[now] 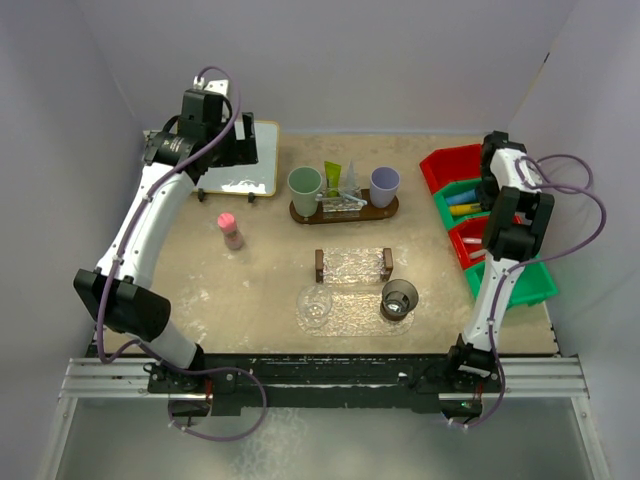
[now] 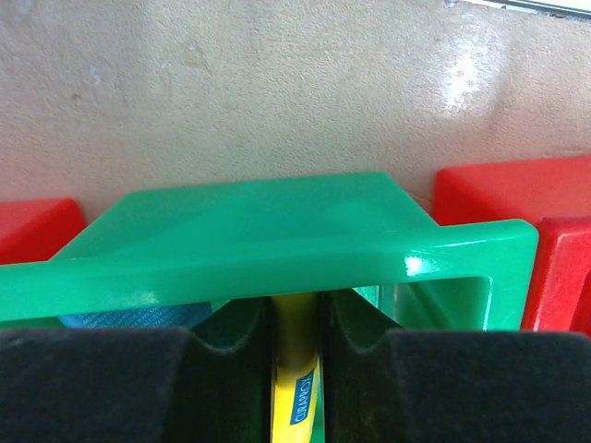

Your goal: Prepare toiletry sets of a toothbrush and toothpaste on the tray

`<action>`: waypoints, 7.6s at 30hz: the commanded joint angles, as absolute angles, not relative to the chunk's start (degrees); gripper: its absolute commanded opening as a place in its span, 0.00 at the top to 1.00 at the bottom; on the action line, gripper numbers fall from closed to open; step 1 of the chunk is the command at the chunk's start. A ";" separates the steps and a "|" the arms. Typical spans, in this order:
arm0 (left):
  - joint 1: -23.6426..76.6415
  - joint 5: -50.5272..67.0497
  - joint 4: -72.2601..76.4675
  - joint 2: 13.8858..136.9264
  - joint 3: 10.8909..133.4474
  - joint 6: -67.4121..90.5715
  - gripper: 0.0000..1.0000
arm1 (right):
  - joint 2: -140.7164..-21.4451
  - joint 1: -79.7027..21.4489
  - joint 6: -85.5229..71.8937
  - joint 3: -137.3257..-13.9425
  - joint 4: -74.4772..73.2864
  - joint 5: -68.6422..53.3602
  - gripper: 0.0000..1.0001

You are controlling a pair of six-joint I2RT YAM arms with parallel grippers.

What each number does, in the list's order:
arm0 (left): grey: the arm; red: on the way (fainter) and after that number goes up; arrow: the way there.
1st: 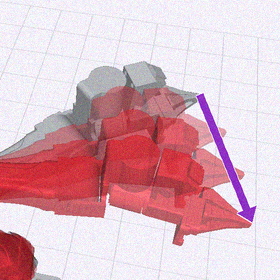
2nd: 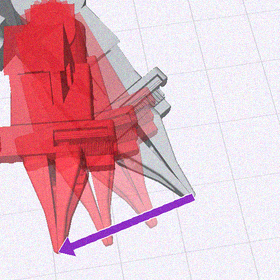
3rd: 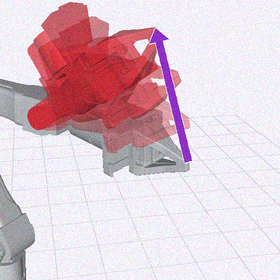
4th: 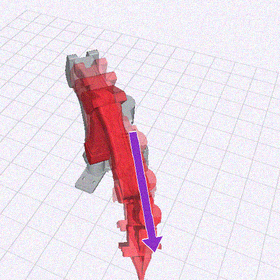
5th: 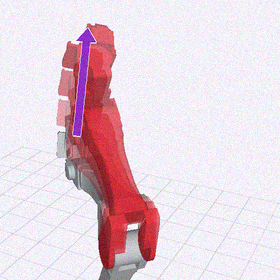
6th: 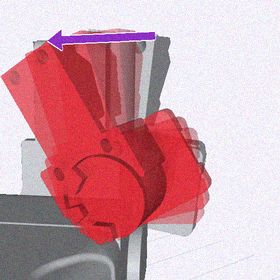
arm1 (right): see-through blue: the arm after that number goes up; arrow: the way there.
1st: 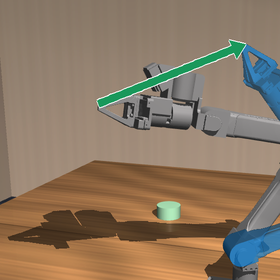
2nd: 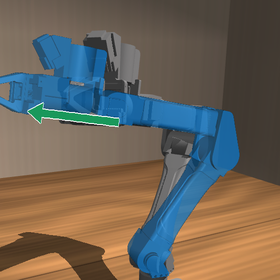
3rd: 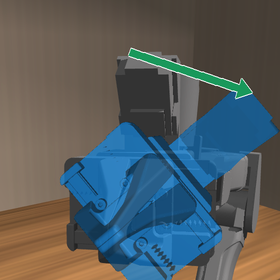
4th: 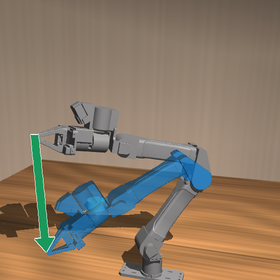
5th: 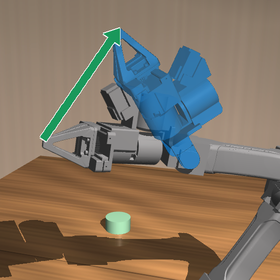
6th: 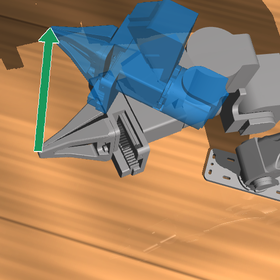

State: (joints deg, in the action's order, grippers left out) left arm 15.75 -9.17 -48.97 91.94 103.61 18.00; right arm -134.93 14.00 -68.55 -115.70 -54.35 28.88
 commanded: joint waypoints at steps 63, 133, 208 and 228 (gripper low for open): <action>26.61 36.64 -30.65 72.41 85.75 32.49 0.05 | -71.34 -24.70 -52.42 -69.15 3.91 -8.05 1.00; 40.40 11.16 -44.65 71.08 81.25 -4.66 0.97 | -90.88 -22.64 -50.58 -97.72 -35.09 -47.21 0.48; 37.54 -7.59 -43.16 61.53 84.23 22.08 0.07 | -79.55 -50.26 -13.14 -77.10 -25.66 13.61 1.00; 37.55 -7.78 -43.37 61.88 84.49 20.89 0.07 | -79.59 -50.36 -13.60 -74.09 -22.68 15.57 1.00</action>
